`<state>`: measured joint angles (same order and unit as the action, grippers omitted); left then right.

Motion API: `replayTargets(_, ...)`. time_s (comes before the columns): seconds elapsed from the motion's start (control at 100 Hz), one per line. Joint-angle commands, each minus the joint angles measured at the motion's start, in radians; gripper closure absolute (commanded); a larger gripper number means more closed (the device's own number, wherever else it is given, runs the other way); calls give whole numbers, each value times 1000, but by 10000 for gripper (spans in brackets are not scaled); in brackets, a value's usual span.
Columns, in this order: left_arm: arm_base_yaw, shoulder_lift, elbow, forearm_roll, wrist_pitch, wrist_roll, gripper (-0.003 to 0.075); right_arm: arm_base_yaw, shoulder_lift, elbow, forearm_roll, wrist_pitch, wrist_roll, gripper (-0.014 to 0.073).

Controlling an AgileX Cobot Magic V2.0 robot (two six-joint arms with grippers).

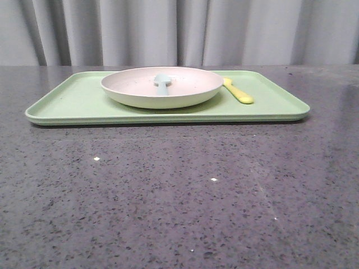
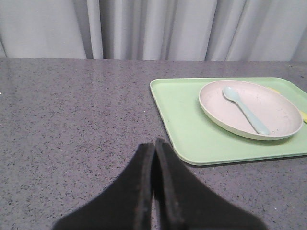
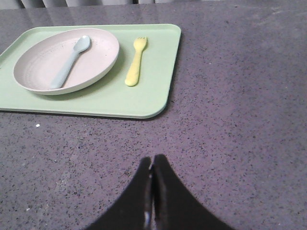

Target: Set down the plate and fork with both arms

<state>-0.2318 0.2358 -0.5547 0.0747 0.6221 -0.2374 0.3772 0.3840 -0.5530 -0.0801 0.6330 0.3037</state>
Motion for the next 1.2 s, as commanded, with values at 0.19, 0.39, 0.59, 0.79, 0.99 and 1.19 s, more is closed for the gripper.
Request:
replayTargets(0.19, -4, 9, -3, -1, -81, -2, 741, 0, 5, -25, -18, -80, -10, 684)
replayTargets(0.39, -4, -5, 46, -3, -121, -2, 741, 0, 5, -25, -18, -80, -10, 684)
replayTargets(0.59, 51, -5, 145, 2, -308, 3, 741, 0, 5, -25, -18, -80, -10, 684)
replayTargets(0.79, 124, -31, 246, -7, -464, 122, 741, 0, 5, -25, -18, -80, -10, 684)
replayTargets(0.99, 207, -86, 343, -75, -554, 172, 741, 0, 5, -25, -18, -80, -10, 684)
replayTargets(1.19, 263, -156, 452, -169, -628, 303, 741, 0, 5, -25, -18, -80, -10, 684)
